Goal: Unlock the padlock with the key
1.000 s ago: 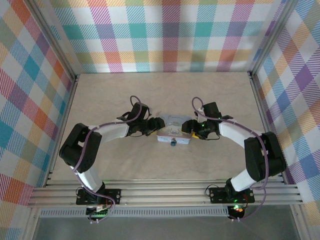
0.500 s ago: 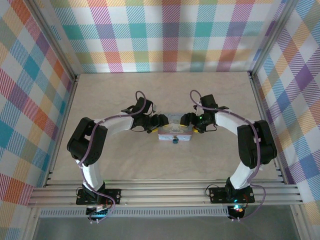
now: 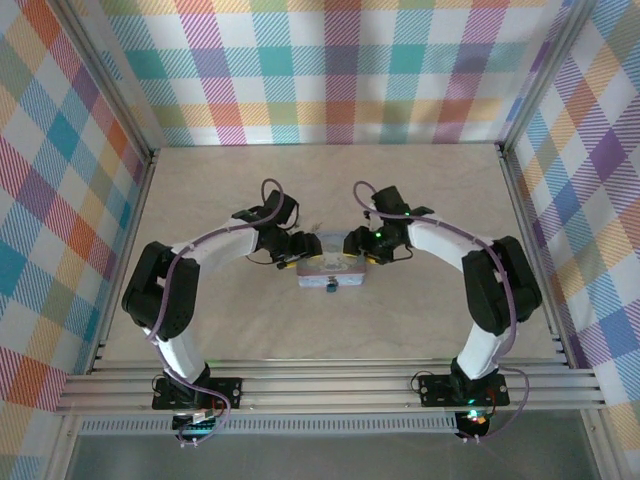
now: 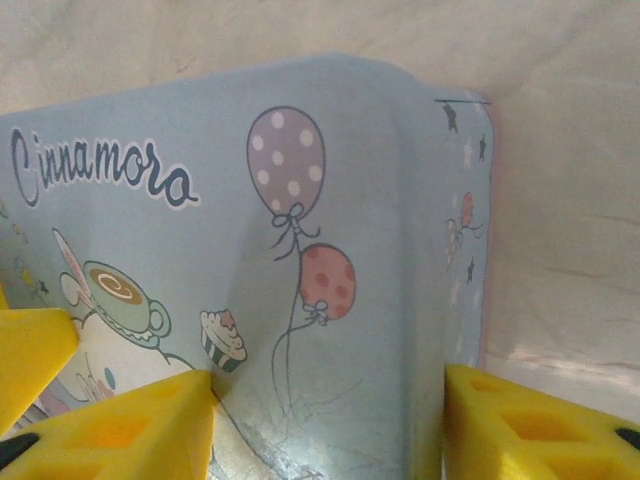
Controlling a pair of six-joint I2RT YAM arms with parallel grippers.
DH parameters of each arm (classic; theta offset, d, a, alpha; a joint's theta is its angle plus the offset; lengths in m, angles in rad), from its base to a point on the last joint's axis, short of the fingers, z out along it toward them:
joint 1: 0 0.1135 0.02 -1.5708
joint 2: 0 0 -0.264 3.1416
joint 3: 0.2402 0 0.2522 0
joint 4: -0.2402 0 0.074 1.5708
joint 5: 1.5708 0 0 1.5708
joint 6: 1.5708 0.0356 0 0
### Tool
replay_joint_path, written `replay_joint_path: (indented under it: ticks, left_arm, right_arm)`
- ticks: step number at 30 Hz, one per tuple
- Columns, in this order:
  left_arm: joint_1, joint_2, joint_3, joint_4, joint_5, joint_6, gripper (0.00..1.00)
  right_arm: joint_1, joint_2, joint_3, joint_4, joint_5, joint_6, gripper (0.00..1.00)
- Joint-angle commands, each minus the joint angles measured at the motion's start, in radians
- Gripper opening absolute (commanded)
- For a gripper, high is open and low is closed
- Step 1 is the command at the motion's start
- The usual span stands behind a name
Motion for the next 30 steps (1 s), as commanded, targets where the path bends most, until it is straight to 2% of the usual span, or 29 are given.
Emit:
replay_joint_path:
  ticks: [1, 7, 14, 18, 24, 26, 30]
  left_arm:
    - [0.009, -0.083, -0.003, 0.003, 0.115, 0.043, 0.65]
    - [0.107, -0.151, -0.027, -0.079, 0.091, 0.092, 0.65]
    - [0.276, -0.228, -0.111, -0.088, 0.102, 0.125, 0.65]
    - [0.342, -0.216, -0.127, -0.088, 0.092, 0.164, 0.67]
    - [0.431, -0.166, -0.141, -0.046, 0.075, 0.175, 0.68]
    - [0.456, -0.145, -0.131, -0.040, 0.066, 0.182, 0.68]
    - [0.496, -0.101, -0.096, -0.036, 0.057, 0.197, 0.68]
  right_arm:
    - [0.122, 0.070, 0.181, 0.005, -0.107, 0.014, 0.56]
    - [0.202, 0.228, 0.425, -0.036, -0.133, 0.042, 0.56]
    - [0.251, 0.430, 0.663, -0.044, -0.162, 0.042, 0.55]
    - [0.268, 0.570, 0.843, -0.044, -0.163, 0.038, 0.54]
    - [0.289, 0.792, 1.201, -0.156, -0.166, 0.031, 0.56]
    - [0.290, 0.821, 1.249, -0.165, -0.166, 0.036, 0.56]
    - [0.290, 0.813, 1.240, -0.177, -0.144, 0.034, 0.57]
